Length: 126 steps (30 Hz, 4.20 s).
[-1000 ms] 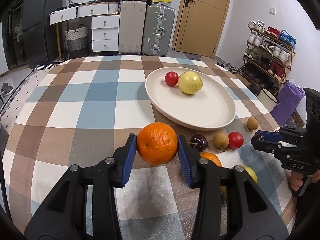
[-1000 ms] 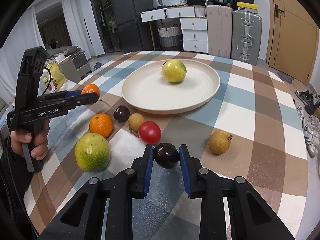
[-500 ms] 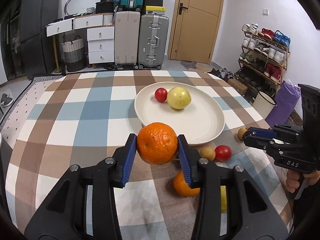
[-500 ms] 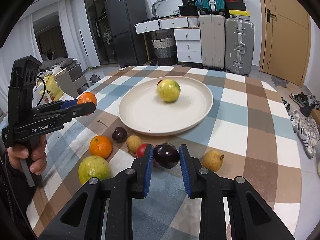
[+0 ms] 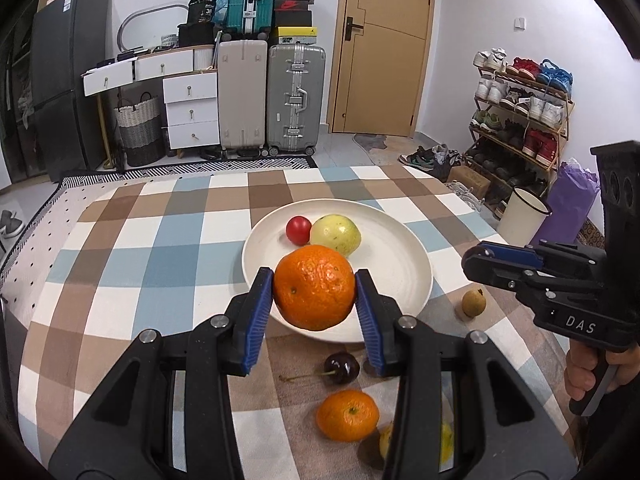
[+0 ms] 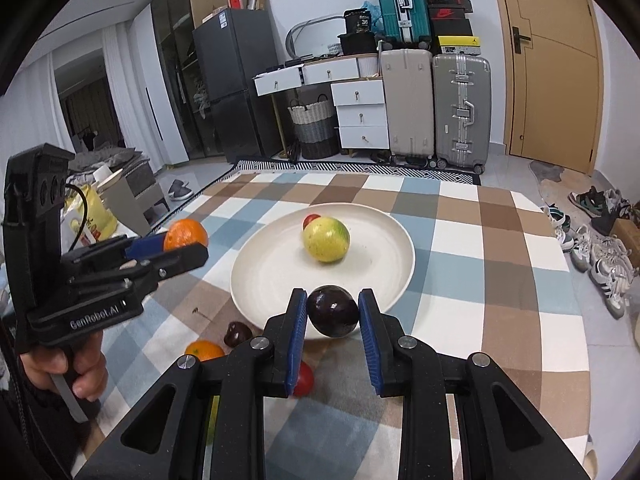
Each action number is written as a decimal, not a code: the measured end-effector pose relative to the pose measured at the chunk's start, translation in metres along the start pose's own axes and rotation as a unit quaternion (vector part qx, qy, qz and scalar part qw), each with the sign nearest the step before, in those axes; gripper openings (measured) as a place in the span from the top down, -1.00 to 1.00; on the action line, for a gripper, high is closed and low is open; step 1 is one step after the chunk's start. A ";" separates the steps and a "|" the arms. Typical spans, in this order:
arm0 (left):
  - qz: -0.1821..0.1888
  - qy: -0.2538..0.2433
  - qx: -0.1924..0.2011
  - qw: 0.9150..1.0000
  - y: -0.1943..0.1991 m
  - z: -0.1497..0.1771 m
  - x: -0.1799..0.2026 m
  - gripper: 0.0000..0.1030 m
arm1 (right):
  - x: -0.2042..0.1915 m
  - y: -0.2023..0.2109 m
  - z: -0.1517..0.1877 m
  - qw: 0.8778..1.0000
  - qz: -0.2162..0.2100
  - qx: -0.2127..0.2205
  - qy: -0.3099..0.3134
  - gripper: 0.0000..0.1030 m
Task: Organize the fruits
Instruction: 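Carry the orange and plum in both grippers over the white plate, then open both grippers to drop the orange and plum onto the plate, then withdraw both grippers from the plate toward the remaining fruits, then move the left gripper around another mandarin while the right gripper approaches a brown pear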
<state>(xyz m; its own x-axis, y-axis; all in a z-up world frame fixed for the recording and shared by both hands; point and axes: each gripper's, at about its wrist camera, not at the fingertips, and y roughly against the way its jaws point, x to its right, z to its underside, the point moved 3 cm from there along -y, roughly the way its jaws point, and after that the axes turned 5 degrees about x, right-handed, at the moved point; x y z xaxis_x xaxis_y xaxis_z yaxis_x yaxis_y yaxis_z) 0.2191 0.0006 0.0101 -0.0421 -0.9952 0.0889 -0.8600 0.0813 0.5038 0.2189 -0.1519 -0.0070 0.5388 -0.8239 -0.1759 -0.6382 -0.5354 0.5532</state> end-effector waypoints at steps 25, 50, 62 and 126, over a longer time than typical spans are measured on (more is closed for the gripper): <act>-0.018 -0.012 -0.025 0.999 -0.048 0.015 0.003 0.26 | 0.007 -0.053 0.013 0.999 0.013 -0.026 -0.040 0.48; -0.021 -0.009 -0.030 0.999 -0.046 0.014 -0.004 0.20 | 0.027 -0.026 0.007 0.996 0.067 0.015 -0.048 -0.24; -0.041 -0.007 -0.011 0.999 -0.029 0.013 -0.010 -0.64 | 0.032 -0.013 0.008 0.994 0.094 0.028 -0.040 -0.89; 0.057 0.004 -0.132 0.990 -0.023 0.076 -0.014 -0.50 | 0.070 -0.022 0.057 0.986 0.123 -0.086 -0.067 -0.63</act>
<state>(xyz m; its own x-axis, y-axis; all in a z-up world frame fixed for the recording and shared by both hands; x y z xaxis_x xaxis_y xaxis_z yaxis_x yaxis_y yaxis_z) 0.2007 0.0081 -0.0674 -0.1267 -0.9781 0.1652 -0.6875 0.2066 0.6962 0.2389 -0.2086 -0.0779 0.2951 -0.9480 -0.1194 -0.6315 -0.2873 0.7202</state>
